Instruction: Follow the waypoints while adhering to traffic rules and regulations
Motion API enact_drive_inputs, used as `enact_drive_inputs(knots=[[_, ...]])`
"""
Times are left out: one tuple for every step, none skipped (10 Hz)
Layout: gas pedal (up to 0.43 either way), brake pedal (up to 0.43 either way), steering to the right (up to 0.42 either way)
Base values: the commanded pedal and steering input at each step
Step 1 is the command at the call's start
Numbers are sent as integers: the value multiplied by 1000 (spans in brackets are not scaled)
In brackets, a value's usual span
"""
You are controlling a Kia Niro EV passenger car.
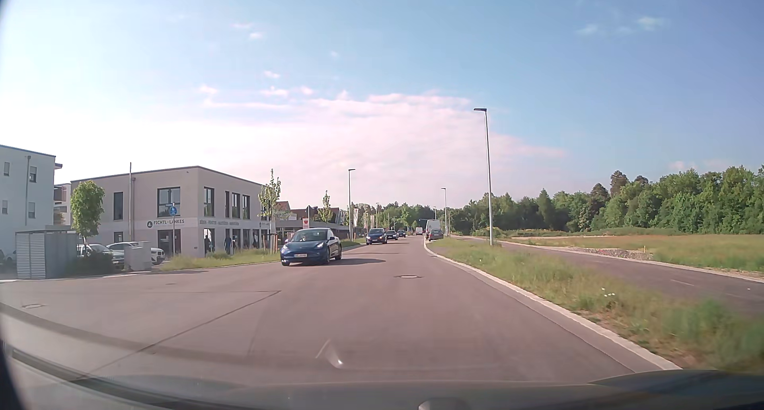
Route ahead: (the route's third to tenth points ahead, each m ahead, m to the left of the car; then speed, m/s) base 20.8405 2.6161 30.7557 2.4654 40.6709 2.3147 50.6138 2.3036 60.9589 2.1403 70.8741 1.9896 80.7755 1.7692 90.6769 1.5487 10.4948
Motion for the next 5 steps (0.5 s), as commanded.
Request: enact_drive_inputs(knots=[[220,0,-8],[220,0,-5],[209,0,-4],[209,0,-5],[197,0,-5]])
